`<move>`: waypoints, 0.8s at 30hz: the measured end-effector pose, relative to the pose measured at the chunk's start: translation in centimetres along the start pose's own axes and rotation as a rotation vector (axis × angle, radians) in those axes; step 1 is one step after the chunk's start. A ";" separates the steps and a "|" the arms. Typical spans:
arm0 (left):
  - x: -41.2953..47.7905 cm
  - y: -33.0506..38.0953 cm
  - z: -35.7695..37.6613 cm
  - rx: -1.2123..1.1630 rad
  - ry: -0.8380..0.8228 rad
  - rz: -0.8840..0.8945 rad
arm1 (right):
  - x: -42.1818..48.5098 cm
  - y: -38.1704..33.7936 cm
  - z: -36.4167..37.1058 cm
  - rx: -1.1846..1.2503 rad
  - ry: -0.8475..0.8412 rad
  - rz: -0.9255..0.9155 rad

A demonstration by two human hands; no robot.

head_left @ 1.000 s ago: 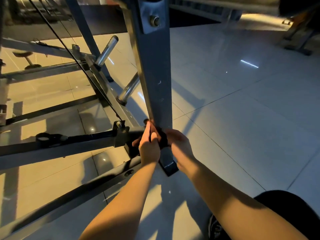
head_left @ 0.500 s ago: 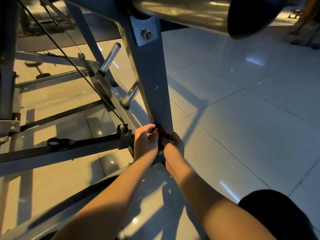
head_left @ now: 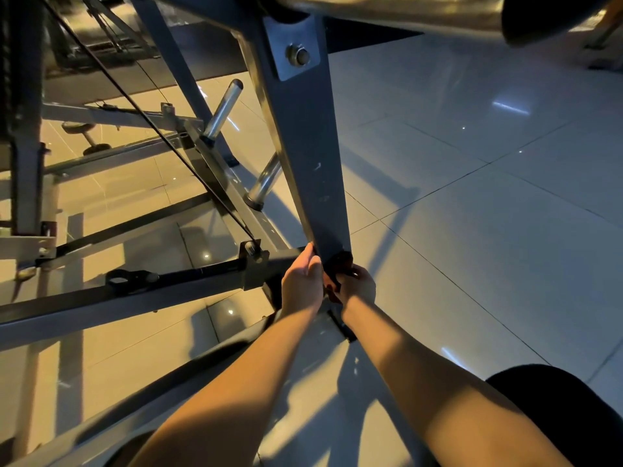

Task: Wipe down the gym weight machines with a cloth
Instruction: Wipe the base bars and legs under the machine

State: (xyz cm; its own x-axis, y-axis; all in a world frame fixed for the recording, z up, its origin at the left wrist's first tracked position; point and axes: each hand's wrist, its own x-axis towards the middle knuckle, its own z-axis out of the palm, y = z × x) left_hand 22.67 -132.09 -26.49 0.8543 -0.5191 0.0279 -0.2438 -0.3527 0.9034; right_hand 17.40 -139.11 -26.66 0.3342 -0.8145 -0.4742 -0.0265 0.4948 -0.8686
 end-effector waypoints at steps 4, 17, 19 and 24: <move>0.4 -1.4 0.4 0.001 -0.055 -0.066 | -0.5 -0.1 0.5 -0.126 -0.009 -0.151; 0.2 -0.9 -0.6 -0.033 -0.096 -0.032 | 0.5 0.8 0.2 -0.107 -0.024 -0.180; 0.2 -0.5 -0.8 -0.087 -0.074 -0.090 | -0.2 -0.1 0.6 -0.160 -0.044 -0.275; -0.5 0.0 -0.8 -0.154 -0.054 -0.130 | -0.7 -1.1 1.2 -0.217 -0.023 -0.449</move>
State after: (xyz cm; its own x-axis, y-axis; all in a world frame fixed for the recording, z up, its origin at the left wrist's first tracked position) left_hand 22.58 -131.22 -26.15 0.8471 -0.5193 -0.1124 -0.0567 -0.2986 0.9527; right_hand 18.36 -138.69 -25.16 0.3779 -0.9247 -0.0452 -0.0704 0.0200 -0.9973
